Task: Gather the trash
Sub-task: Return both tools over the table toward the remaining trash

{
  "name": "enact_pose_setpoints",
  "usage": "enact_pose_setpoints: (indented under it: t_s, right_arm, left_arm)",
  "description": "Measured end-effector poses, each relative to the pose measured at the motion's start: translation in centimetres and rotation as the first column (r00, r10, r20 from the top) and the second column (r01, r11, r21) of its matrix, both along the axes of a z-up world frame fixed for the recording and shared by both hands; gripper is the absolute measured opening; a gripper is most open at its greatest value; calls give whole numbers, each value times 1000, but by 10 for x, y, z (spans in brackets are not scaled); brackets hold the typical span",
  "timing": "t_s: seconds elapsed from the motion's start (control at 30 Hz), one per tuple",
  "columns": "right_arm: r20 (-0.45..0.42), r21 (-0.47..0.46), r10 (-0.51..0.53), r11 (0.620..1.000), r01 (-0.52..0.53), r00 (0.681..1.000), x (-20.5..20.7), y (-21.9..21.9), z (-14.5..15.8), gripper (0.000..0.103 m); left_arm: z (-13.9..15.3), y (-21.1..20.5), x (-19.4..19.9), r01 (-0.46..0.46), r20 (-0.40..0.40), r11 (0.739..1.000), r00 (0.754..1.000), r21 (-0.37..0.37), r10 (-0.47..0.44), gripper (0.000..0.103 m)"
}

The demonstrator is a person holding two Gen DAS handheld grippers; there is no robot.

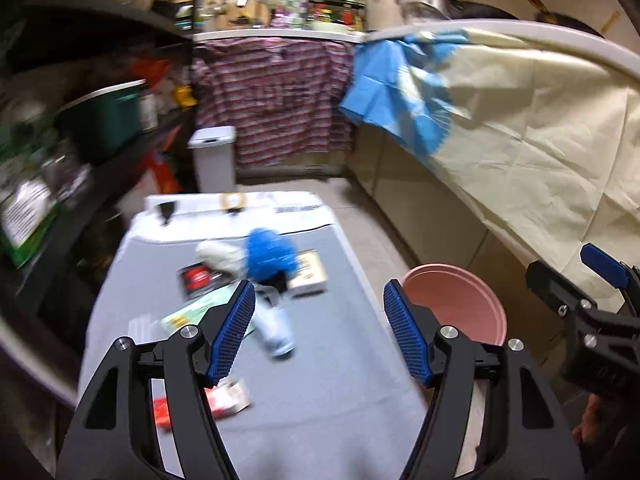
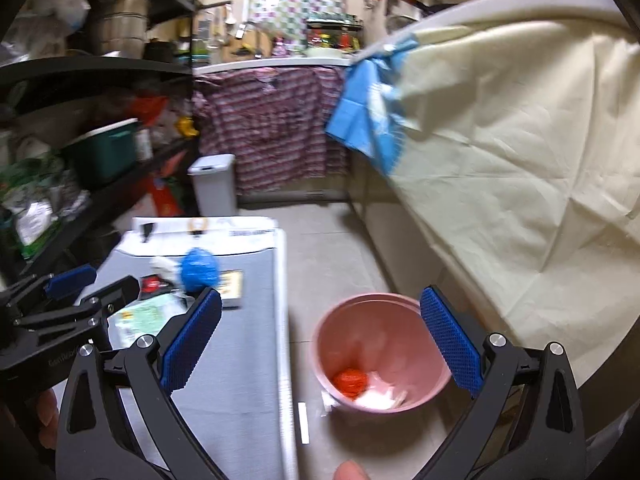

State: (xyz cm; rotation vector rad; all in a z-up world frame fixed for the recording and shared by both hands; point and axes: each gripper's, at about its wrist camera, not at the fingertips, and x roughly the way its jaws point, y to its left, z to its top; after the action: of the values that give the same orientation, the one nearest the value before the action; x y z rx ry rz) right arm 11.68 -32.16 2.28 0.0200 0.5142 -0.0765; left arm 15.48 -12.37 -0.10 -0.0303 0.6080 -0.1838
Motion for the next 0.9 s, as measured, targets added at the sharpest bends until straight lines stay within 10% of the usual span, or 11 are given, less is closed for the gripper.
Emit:
enact_pose_setpoints:
  t_s: [0.23,0.9]
  right_arm:
    - [-1,133,186,974,-184,983,-23,64,-12,98]
    - [-74,44,295,955,-293,953,-40,151,-33,98]
  left_arm:
    - [-7,72,-40,-127,-1,992,992,26,127,65]
    - [-38,163,-76,-284,-36,958,958,27,285,66]
